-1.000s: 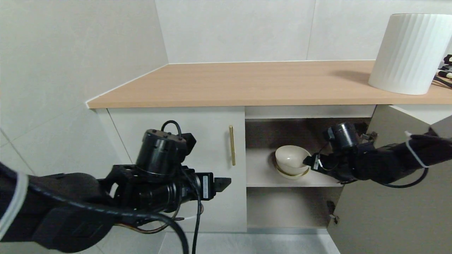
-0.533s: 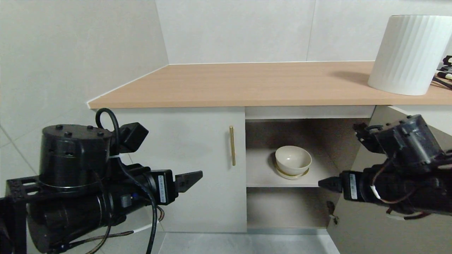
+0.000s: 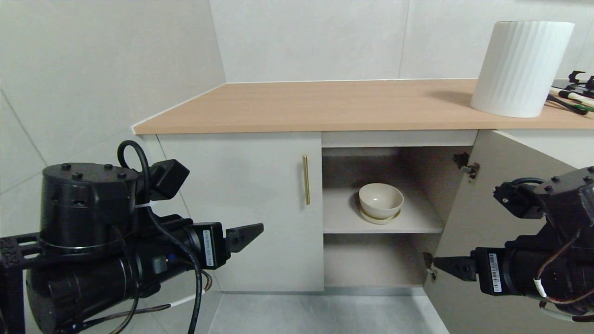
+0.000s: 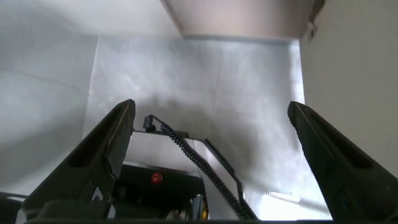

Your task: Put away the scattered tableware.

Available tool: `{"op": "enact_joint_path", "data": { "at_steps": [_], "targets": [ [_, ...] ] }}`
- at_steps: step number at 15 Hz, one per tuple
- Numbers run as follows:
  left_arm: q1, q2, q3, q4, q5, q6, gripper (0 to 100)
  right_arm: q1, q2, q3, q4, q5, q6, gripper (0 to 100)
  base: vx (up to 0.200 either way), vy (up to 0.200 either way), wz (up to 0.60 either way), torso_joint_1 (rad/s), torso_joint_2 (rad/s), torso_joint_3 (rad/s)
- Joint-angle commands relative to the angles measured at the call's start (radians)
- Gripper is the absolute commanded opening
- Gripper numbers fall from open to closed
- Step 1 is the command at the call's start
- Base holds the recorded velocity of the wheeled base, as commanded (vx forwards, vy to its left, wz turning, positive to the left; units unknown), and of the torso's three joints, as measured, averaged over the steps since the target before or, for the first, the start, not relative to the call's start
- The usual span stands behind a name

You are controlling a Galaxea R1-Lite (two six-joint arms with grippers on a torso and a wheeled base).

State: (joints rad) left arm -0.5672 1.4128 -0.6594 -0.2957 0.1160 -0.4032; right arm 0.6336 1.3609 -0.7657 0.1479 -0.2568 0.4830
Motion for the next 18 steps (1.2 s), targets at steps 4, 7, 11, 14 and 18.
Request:
{"op": "enact_joint_path", "data": {
  "at_steps": [4, 7, 11, 14, 18],
  "targets": [
    [0.000, 0.011, 0.003, 0.000, -0.001, 0.000, 100, 0.000, -0.002, 0.006, -0.001, -0.004, 0.000, 100, -0.200, 0.000, 0.00, 0.002, 0.00, 0.004],
    [0.000, 0.012, 0.004, 0.000, -0.001, 0.000, 100, 0.000, 0.001, 0.009, -0.001, -0.006, 0.000, 100, -0.200, 0.000, 0.00, 0.005, 0.00, 0.004],
    [0.000, 0.012, 0.006, 0.000, -0.001, 0.001, 100, 0.000, 0.001, 0.009, -0.001, -0.009, 0.000, 100, -0.150, 0.000, 0.00, -0.001, 0.00, 0.002],
    [-0.003, 0.012, 0.007, 0.000, -0.002, 0.001, 100, 0.000, 0.000, 0.009, -0.001, -0.009, -0.001, 100, 0.000, 0.000, 0.00, 0.000, 0.00, 0.000],
    [0.000, 0.014, 0.007, -0.002, -0.004, 0.000, 100, 0.000, 0.004, 0.011, -0.001, -0.009, 0.000, 100, 0.000, 0.000, 0.00, 0.000, 0.00, 0.000]
  ]
}}
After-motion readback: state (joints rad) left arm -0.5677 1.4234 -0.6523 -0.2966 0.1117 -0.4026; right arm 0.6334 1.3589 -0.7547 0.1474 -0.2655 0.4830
